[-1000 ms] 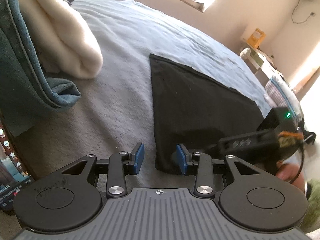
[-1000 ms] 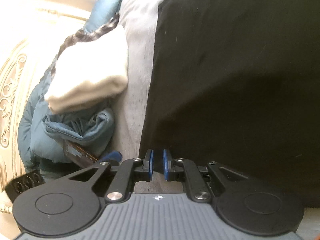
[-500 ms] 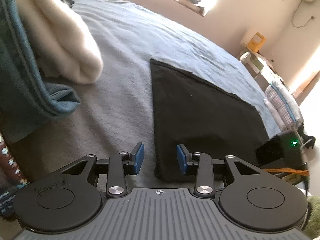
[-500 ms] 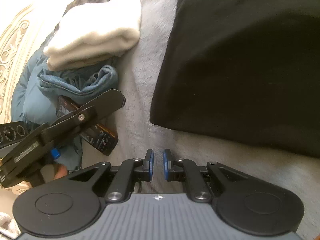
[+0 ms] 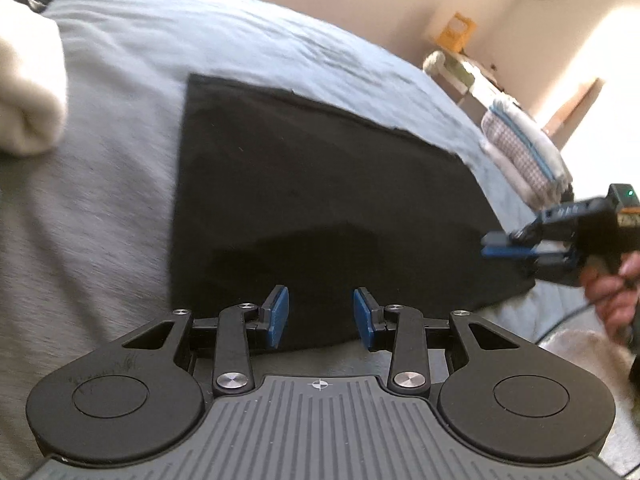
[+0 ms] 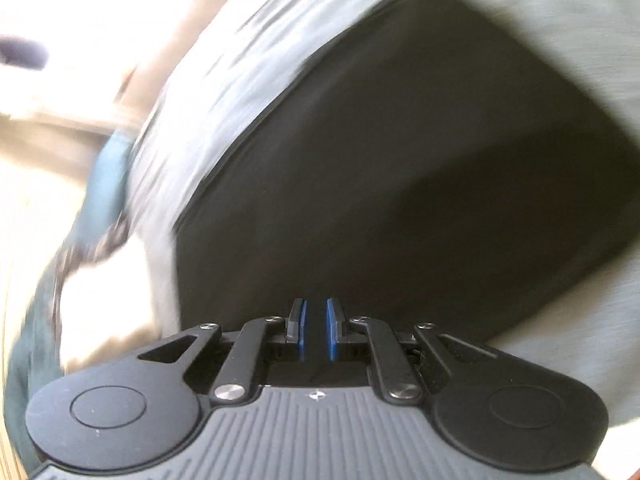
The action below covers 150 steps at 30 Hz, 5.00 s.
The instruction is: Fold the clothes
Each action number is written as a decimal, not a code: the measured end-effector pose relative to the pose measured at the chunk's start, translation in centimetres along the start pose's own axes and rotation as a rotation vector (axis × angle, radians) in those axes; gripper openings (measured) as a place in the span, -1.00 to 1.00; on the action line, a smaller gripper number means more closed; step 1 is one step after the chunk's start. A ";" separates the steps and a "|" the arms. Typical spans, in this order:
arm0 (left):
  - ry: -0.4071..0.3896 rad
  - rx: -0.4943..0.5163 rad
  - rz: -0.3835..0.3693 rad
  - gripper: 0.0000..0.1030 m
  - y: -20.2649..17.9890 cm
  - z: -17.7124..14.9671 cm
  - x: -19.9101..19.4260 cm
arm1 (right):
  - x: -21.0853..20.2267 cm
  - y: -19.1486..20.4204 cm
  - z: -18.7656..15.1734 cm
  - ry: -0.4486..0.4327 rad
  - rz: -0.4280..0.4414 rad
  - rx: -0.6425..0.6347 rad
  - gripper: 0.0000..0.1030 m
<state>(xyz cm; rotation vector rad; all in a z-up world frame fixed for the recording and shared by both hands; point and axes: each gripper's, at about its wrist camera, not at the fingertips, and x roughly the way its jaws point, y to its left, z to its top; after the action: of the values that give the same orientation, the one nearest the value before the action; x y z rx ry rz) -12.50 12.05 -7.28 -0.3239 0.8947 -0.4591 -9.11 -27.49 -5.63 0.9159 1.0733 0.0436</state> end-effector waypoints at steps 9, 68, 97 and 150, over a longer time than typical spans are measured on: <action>0.057 0.004 0.018 -0.31 0.3 -0.6 1.1 | -3.3 -6.9 4.1 -0.125 -0.113 0.232 -0.79; 0.150 -0.062 0.416 0.06 3.1 4.6 -1.4 | 4.3 16.2 -14.8 0.120 0.027 -0.944 -0.26; 0.202 -0.050 0.537 0.34 4.3 5.1 0.2 | 12.9 20.5 -26.6 0.009 -0.036 -1.608 -0.25; 0.147 -0.339 0.160 0.38 7.0 5.5 -0.9 | 10.2 20.1 -20.9 -0.073 0.035 -1.280 -0.95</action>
<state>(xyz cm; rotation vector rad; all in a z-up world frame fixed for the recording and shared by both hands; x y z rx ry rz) -6.79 18.94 -6.61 -0.5288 1.1350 -0.1825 -12.23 3.01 -3.13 -0.2264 0.7310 0.6441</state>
